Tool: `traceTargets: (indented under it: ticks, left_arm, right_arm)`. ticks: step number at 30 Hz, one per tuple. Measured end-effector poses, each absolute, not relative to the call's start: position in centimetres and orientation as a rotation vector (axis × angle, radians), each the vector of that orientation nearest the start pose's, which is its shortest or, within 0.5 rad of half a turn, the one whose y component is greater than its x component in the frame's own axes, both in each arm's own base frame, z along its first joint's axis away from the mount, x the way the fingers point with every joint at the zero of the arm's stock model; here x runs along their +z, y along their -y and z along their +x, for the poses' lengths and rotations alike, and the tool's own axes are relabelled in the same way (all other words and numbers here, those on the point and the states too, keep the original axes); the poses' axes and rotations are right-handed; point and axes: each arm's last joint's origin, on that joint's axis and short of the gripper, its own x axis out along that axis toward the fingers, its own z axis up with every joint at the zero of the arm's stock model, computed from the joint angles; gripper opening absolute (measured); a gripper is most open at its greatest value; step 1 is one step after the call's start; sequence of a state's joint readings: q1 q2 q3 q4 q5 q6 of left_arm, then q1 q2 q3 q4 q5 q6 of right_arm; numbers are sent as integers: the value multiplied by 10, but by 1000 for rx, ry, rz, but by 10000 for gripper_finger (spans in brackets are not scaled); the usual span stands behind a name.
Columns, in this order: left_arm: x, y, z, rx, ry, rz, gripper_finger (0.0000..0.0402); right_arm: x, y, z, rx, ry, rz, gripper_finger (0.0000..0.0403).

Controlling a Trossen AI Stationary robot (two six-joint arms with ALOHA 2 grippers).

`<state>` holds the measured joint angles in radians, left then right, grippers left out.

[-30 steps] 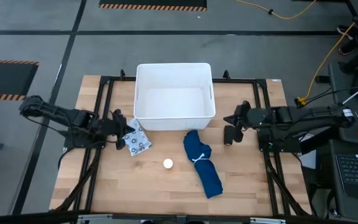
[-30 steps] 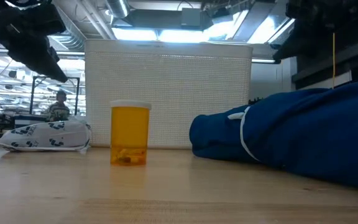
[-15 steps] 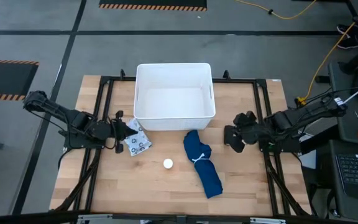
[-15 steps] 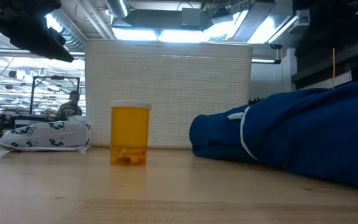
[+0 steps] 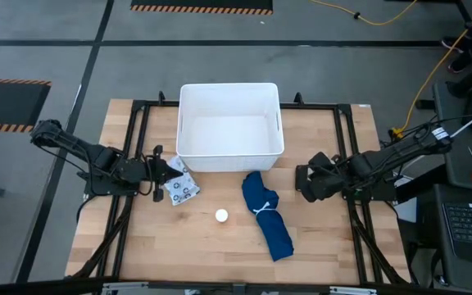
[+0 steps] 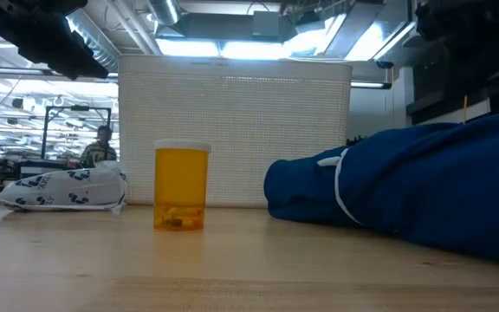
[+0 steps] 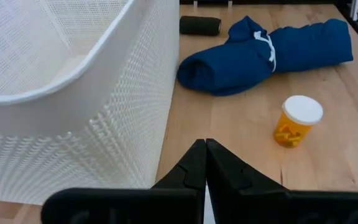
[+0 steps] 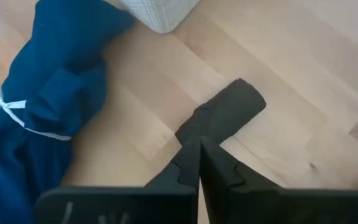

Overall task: Pick & place medical supplies in basket/bin
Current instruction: Put the black bandage into the white bin

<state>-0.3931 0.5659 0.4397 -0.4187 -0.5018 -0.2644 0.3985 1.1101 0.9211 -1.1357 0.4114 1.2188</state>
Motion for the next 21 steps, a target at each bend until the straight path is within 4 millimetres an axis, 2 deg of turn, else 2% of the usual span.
traceTargets:
  ticks: [5, 16, 21]
  left_arm:
    - [225, 36, 123, 168, -474, -25, 5]
    - [225, 37, 123, 114, -489, -29, 5]
    - [225, 37, 123, 107, -491, 3, 3]
  right_arm:
    - [260, -58, 169, -729, -986, 575, 58]
    - [244, -64, 183, -778, -1056, 511, 226]
    - [236, -63, 189, -803, -1093, 474, 282]
